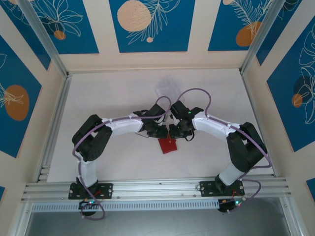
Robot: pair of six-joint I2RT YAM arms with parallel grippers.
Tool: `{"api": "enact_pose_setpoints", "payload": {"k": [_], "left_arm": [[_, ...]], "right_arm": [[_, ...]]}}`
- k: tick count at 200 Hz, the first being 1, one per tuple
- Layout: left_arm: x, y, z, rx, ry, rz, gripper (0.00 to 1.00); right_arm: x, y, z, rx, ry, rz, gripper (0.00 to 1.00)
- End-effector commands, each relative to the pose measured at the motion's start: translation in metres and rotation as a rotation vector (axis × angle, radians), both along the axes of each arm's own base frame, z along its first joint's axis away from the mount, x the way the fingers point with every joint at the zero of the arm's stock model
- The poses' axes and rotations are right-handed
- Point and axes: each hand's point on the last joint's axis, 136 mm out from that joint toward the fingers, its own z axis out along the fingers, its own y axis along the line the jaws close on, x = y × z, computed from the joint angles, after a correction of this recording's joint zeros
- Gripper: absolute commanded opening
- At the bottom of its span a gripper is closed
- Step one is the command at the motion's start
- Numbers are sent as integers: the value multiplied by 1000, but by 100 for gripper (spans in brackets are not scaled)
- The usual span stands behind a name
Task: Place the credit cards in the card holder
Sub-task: Close the button on the card holder.
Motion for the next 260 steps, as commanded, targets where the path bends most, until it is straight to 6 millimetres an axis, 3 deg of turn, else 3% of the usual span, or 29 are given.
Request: {"api": "enact_pose_setpoints", "payload": {"k": [1,44,174,208,260], "left_arm": [[-31,10,-36,93,93,-45,21],[-31,11,-37,95,94,-43,21],[-33,11,-37,95,96,-43,21],[-33,12,-38,95,95,-42,21],[-33,10,-37,91,96,-43,21]], "right_arm": [[-4,3,1,-3,8,29,28],[-5,10,-2,13,14,44,33],[-5,5,-2,-28,0,41,11],[-7,15,2,49,15,50,5],[-12,30,1,227,95,33,6]]}}
